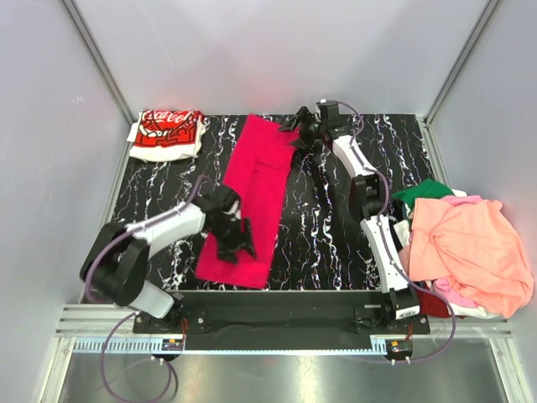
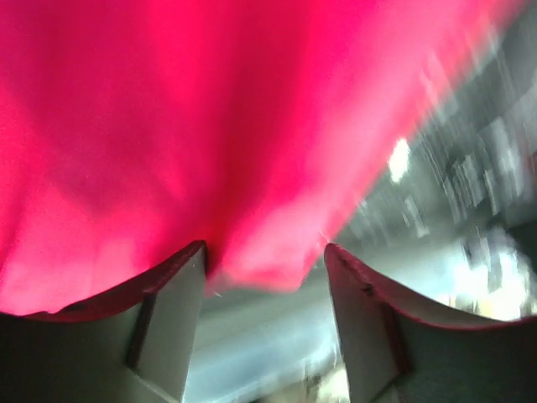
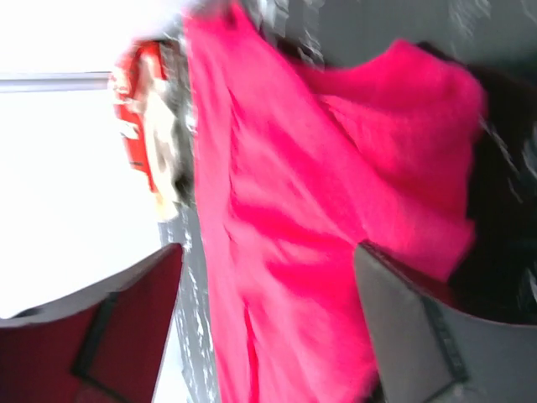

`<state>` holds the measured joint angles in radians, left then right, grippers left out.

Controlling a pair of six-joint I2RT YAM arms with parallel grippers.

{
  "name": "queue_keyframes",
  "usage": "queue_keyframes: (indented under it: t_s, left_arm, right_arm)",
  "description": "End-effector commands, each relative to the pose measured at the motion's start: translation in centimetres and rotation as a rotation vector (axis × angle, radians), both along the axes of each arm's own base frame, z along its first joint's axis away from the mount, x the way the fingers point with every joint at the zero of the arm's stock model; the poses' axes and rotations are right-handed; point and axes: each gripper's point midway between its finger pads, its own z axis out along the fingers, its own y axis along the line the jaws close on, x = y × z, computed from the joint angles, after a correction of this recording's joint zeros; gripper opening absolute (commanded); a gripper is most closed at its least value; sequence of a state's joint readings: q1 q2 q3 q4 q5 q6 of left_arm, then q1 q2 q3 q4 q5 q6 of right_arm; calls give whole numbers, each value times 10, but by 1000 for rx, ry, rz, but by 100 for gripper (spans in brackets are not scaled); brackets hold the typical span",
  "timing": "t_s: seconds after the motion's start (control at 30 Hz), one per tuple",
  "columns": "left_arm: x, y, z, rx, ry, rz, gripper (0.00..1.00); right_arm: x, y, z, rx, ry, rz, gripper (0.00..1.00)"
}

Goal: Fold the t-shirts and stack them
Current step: Fold the tshirt

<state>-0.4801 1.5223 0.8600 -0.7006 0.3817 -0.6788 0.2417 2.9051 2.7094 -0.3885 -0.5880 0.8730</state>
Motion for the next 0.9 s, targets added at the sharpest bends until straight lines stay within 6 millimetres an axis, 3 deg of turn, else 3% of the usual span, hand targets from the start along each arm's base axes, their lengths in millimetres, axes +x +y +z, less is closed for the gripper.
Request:
queue_keyframes:
  t_s: [0.0, 0.03, 0.07, 0.1, 0.17, 0.2, 0.33, 0.4, 0.47, 0.5, 0.57, 0.6, 0.63, 0.67, 0.7, 0.73, 0.77, 0.83, 0.87]
  left_arm:
    - [-6, -54, 90, -259, -90, 72, 68]
    - [-2, -56, 103, -266, -129, 70, 72]
    - [3, -56, 123, -270, -183, 49, 75]
    - [9, -53, 128, -243, -215, 45, 76]
    - [15, -47, 144, -190, -251, 15, 76]
    - [22, -41, 136, -127, -268, -4, 76]
    - [36, -31, 132, -51, -325, -23, 74]
    - [47, -26, 128, -10, -372, -21, 74]
    - [58, -19, 122, 15, -393, -14, 72]
    - [62, -16, 117, 28, -385, -11, 72]
    - [70, -9, 107, 43, -385, 0, 71]
    - [73, -6, 100, 63, -384, 1, 70]
    - [74, -1, 93, 81, -374, 8, 70]
    - [78, 1, 89, 92, -389, 0, 70]
    - [82, 6, 80, 130, -393, 5, 69]
    - [81, 10, 70, 149, -377, 7, 69]
    - [85, 8, 64, 147, -387, 5, 68]
    - [79, 7, 43, 145, -342, -5, 65]
    - [83, 3, 37, 130, -344, 5, 65]
  right_arm:
    - [24, 21, 82, 160, -325, 55, 93]
    - [23, 19, 97, 168, -354, 67, 94]
    - [21, 14, 83, 150, -322, 64, 96]
    - [18, 10, 134, 162, -425, 69, 97]
    - [11, 2, 150, 109, -465, 87, 98]
    - [1, -2, 163, 90, -453, 95, 98]
    - [-29, -9, 181, 33, -435, 154, 100]
    - [-53, -9, 181, 17, -388, 174, 100]
    - [-70, -11, 175, -37, -373, 179, 100]
    - [-92, -18, 167, -77, -314, 172, 100]
    - [-112, -24, 153, -175, -280, 149, 100]
    - [-139, -34, 138, -227, -197, 146, 100]
    - [-148, -44, 126, -294, -168, 114, 100]
    - [-170, -52, 97, -331, -82, 119, 100]
    - [-188, -60, 100, -355, -55, 115, 100]
    - [-199, -70, 89, -401, -27, 104, 100]
    - [-221, -80, 64, -435, 41, 109, 100]
    - [-242, -94, 70, -474, 29, 91, 100]
    - [-260, -102, 54, -499, 68, 100, 100]
